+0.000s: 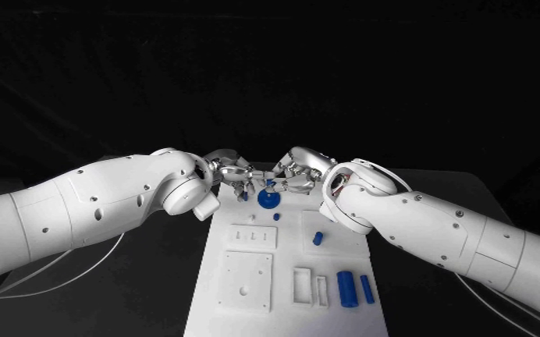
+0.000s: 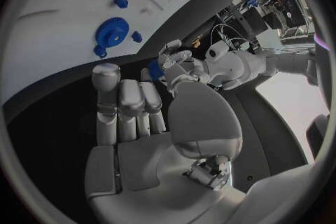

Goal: Assemble the parts on the task board

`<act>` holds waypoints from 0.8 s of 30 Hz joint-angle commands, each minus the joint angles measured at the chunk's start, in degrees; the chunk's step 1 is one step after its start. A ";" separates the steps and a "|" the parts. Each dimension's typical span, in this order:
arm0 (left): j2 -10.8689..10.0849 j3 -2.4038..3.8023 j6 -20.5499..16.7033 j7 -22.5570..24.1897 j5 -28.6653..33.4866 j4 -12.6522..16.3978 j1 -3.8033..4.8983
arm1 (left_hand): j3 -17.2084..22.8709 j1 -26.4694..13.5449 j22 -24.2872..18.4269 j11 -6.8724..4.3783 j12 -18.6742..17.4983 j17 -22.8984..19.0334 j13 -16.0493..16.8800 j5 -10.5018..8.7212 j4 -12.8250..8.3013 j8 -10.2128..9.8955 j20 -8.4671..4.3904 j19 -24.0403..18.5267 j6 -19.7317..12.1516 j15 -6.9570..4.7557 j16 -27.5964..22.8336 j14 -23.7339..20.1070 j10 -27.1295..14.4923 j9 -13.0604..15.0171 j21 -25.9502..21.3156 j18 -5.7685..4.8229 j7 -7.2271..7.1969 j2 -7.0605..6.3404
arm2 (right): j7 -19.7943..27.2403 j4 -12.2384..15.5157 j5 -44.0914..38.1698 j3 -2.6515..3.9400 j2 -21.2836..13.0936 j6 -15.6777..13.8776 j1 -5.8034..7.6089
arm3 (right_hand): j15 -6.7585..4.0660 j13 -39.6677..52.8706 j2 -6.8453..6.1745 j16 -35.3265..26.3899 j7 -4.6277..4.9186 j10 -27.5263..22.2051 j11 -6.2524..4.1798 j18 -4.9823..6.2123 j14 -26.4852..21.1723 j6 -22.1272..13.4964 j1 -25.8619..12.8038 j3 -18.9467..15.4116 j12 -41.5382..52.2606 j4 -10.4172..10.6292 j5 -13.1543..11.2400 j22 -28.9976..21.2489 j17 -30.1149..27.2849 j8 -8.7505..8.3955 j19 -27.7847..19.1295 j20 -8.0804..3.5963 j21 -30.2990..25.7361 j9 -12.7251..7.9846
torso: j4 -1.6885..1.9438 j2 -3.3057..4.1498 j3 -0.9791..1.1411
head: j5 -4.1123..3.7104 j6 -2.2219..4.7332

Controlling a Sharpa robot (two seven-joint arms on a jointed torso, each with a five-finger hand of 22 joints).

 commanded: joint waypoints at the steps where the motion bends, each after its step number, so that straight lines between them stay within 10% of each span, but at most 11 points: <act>1: 0.16 0.06 1.07 -0.07 -0.36 0.15 0.17 | -0.03 0.06 0.08 -0.04 0.26 0.02 0.10 -0.25 -0.29 -0.30 -0.04 -0.24 -0.35 0.03 0.19 -0.28 -0.13 -0.07 -0.34 -0.08 0.03 0.22 | -0.01 0.20 -1.00 -0.02 0.09 0.91 0.01 | -0.30 1.13 -0.61 0.15 -0.08 0.11 0.09 -0.42 0.17 -0.52 0.09 -0.09 -0.07 0.37 0.18 4.48 -0.01 0.20 2.19 -0.17 -0.19 0.04 | 0.03 -0.02 -0.02 | -0.03 0.15; 24: 0.18 0.06 3.15 -0.50 -0.25 0.04 0.18 | -0.89 0.73 0.81 -0.16 1.04 0.13 0.51 0.63 -3.00 -0.31 -0.14 -0.29 -0.26 -0.08 0.96 -0.42 -0.36 -0.39 -0.24 -0.12 -0.11 2.79 | -0.10 0.43 -1.30 -0.02 0.48 1.25 0.01 | -0.29 1.12 -0.65 0.21 -0.07 0.08 0.10 -0.39 0.18 -0.57 0.14 -0.20 -0.07 0.60 0.24 4.48 0.05 0.21 2.20 -0.16 -0.19 0.04 | 0.03 -0.02 -0.01 | 0.26 -0.49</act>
